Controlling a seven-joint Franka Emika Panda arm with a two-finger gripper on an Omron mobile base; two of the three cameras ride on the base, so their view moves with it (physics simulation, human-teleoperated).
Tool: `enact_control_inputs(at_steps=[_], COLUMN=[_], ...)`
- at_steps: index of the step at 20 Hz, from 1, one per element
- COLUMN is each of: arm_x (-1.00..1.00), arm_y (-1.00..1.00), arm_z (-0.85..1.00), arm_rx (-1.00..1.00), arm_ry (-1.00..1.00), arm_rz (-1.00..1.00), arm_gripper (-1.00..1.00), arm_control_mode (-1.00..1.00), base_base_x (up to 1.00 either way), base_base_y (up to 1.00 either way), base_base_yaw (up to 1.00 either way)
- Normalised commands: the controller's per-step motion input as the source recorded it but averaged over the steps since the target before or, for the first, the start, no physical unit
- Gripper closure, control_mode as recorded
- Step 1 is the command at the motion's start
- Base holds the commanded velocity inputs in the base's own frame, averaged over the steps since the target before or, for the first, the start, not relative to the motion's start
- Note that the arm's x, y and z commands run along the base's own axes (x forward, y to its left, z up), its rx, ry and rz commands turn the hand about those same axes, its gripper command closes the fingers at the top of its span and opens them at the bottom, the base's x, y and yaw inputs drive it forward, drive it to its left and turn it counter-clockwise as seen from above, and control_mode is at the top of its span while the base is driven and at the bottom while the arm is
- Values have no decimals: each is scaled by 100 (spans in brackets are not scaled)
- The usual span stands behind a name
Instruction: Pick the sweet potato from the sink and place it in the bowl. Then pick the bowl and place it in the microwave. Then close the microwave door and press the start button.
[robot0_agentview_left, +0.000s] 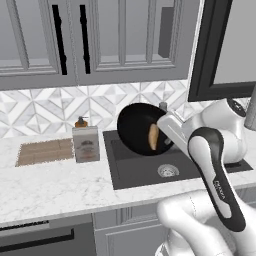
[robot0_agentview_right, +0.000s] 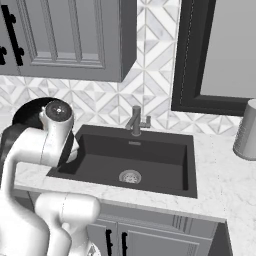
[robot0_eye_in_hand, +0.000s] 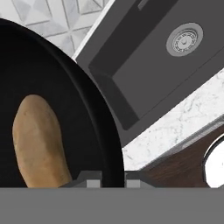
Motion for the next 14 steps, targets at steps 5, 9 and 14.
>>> enact_control_inputs(at_steps=[5,9,14], arm_x=[0,-21,-19], arm_y=[-2,0,2], arm_z=[0,0,0], arm_rx=[0,0,-1], arm_ry=[0,-6,-2], arm_rz=[0,-1,-15], arm_gripper=[100,100,100], arm_control_mode=[-100,-100,100], base_base_x=[0,0,-36], base_base_y=[0,0,10], base_base_yaw=[0,0,-38])
